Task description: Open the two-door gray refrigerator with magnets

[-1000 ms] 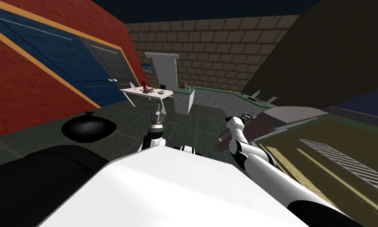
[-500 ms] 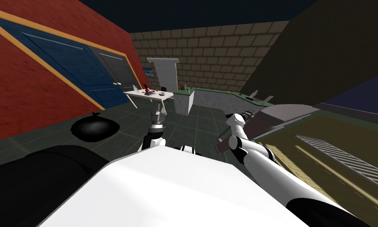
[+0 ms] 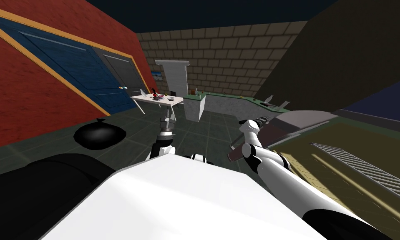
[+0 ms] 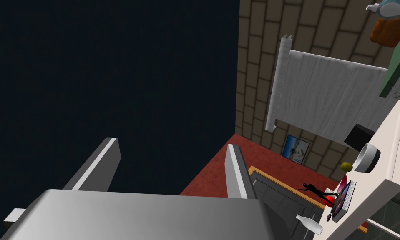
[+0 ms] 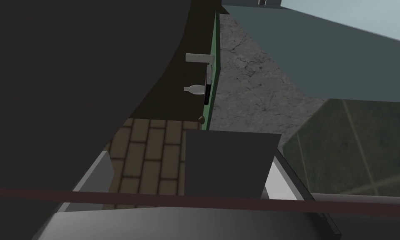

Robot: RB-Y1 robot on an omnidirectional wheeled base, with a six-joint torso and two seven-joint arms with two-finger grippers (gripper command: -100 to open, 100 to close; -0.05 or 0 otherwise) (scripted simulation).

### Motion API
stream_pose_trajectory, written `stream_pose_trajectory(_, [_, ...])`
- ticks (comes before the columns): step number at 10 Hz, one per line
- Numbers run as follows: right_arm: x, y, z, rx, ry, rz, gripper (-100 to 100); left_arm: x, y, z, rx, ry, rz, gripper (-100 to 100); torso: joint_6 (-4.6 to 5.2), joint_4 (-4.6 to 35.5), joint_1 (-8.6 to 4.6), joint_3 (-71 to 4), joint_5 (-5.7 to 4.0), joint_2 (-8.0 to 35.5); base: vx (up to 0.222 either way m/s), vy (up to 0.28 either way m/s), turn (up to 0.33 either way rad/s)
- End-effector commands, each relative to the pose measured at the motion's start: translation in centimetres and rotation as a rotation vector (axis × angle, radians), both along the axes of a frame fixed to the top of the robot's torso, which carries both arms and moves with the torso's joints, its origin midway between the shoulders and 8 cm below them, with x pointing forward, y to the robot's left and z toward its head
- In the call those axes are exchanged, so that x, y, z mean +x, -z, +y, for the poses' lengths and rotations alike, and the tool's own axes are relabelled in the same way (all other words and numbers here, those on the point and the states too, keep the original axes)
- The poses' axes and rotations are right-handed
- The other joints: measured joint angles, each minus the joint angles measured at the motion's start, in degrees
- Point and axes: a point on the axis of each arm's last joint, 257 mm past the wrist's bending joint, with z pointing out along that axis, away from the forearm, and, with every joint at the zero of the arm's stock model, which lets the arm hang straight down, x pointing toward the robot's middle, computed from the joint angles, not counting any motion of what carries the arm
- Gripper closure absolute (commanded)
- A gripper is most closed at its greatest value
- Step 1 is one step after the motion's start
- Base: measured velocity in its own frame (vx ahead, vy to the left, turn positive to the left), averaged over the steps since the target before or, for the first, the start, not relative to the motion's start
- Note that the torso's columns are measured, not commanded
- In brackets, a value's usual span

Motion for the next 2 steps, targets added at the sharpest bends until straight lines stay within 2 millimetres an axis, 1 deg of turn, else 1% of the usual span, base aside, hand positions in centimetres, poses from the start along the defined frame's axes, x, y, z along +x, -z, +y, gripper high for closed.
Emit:
stream_pose_trajectory(1, [-0.04,0.14,-0.03,0.001,0.001,0.002,0,0.0,0.0,0.0,0.0,0.0,0.0,0,0.0,-0.03,-0.02,-0.03,-0.02,-0.05,0.0,0.0,0.0])
stream_pose_trajectory(2, [-0.08,0.26,-0.05,0.002,0.001,0.004,0,0.0,0.0,0.0,0.0,0.0,0.0,0,0.0,-0.05,-0.04,-0.06,-0.04,-0.09,0.0,0.0,0.0])
